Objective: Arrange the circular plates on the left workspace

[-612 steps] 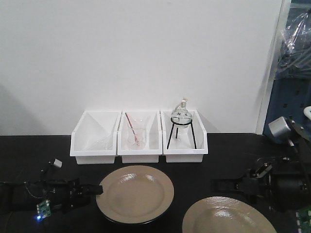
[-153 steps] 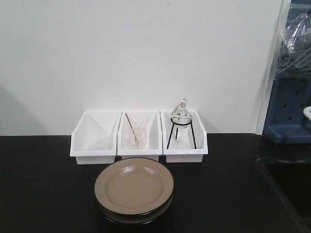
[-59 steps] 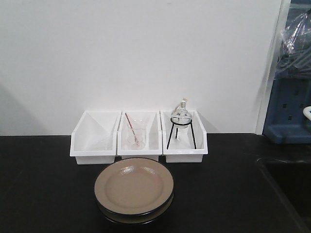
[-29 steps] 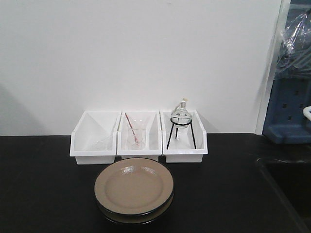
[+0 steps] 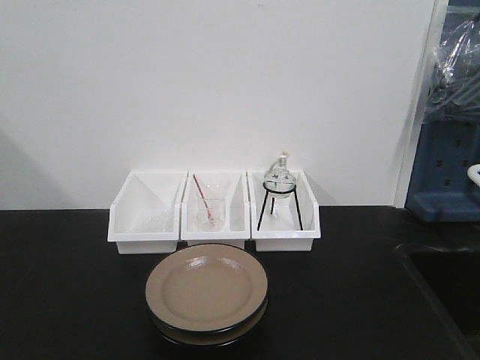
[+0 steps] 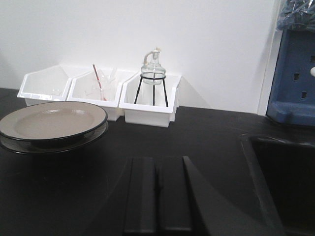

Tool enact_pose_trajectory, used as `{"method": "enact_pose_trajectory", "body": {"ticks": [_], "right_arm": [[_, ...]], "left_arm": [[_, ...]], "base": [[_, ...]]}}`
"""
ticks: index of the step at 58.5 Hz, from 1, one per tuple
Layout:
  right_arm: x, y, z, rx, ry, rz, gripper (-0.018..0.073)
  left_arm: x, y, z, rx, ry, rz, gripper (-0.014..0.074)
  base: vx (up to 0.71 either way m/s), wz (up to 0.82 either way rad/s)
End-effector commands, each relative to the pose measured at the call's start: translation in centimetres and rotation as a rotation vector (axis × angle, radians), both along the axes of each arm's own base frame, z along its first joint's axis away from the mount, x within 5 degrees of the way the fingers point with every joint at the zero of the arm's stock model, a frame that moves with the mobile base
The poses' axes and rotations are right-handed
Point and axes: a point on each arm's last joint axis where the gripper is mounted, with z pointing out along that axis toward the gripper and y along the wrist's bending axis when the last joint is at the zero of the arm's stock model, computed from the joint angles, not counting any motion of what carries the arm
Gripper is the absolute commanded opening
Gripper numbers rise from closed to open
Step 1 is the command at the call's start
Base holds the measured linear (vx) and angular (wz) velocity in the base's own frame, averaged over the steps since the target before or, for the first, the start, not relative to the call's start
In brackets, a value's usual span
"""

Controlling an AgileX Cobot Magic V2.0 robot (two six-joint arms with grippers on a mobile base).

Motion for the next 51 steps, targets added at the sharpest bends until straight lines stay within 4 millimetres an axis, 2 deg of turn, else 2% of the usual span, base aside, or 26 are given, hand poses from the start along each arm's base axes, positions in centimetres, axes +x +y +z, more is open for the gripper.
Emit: {"method": "enact_pose_trajectory", "body": {"ticks": [1, 51], "right_arm": [[-0.14, -0.03, 0.62, 0.039, -0.204, -0.002, 0.0000], [-0.13, -0.03, 0.58, 0.043, -0.207, -0.002, 0.0000]], "left_arm": [[-0.06, 0.11, 0.44, -0.009, -0.087, 0.010, 0.0000], [-0.06, 0.11, 0.44, -0.009, -0.087, 0.010, 0.0000]], "base": [[0.00, 0.00], [0.00, 0.00]]}}
